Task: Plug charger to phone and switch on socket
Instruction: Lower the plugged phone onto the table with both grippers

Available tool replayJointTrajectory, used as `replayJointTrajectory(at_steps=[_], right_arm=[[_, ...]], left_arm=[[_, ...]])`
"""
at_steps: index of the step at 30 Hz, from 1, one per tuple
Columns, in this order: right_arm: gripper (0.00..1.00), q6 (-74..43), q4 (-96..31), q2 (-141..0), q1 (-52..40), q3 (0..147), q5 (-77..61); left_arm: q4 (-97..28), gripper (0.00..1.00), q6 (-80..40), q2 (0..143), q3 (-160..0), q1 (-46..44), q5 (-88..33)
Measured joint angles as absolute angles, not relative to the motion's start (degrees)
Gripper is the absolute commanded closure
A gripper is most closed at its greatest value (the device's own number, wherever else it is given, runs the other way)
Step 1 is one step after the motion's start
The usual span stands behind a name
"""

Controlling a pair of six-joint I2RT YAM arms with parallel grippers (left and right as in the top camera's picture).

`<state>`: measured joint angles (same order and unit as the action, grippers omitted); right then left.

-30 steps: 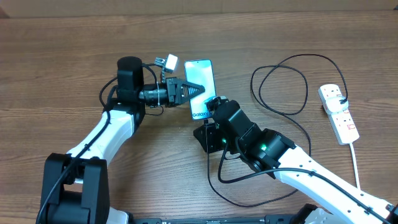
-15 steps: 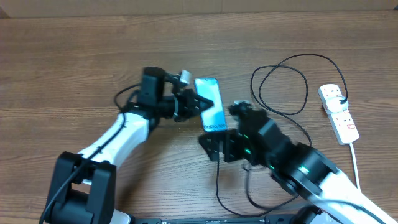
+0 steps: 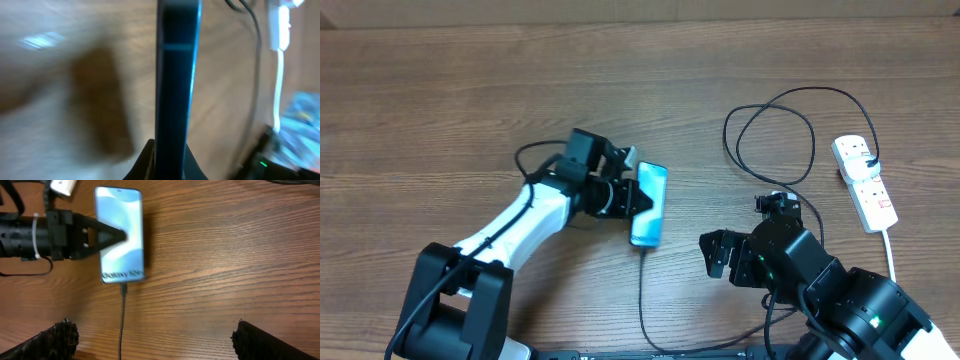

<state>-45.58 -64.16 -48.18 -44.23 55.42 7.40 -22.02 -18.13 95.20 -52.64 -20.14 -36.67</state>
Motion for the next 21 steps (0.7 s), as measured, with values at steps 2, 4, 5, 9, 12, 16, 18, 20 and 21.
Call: replayJointTrajectory(at_steps=[2,4,5,9,12,16,18,20,21], right_arm=[[0.00,-45.93,-64.01,-48.42,-44.23,55.42,7.68],[0.00,-46.26,-63.99,-48.77,-44.23,55.42,7.77],[0.00,-46.35,-63.99,-48.95,-44.23,55.42,7.81],[0.00,-46.52,-63.92,-49.74,-44.23,55.42,7.84],[0.00,-46.52,-63.77,-50.39,-44.23,55.42,7.88],[0.00,-46.57,-63.59,-51.92,-44.23,55.42,7.88],[0.00,-46.52,-63.68,-52.75,-44.23,55.42,7.77],[0.00,-46.50,-63.70,-53.80,-44.23,55.42,7.66],[0.00,-46.52,-63.72,-54.22,-44.23,55.42,7.60]], left_arm=[[-20.86,0.96,-16.53,95.24,-52.64,-18.02,-35.33],[-19.66,0.96,-15.59,95.29,-52.64,-16.23,-34.17],[-19.31,0.96,-15.25,95.29,-52.64,-15.49,-33.50],[-18.65,0.96,-14.68,96.49,-52.64,-14.22,-32.10],[-17.41,0.96,-14.72,99.59,-52.64,-14.26,-33.47],[-14.94,0.96,-16.01,103.90,-53.01,-14.26,-37.76],[-14.00,0.95,-16.86,106.00,-53.39,-14.26,-39.42],[-13.37,0.92,-17.61,108.12,-53.69,-14.26,-41.15],[-13.02,0.89,-17.65,108.97,-53.74,-14.24,-42.17]])
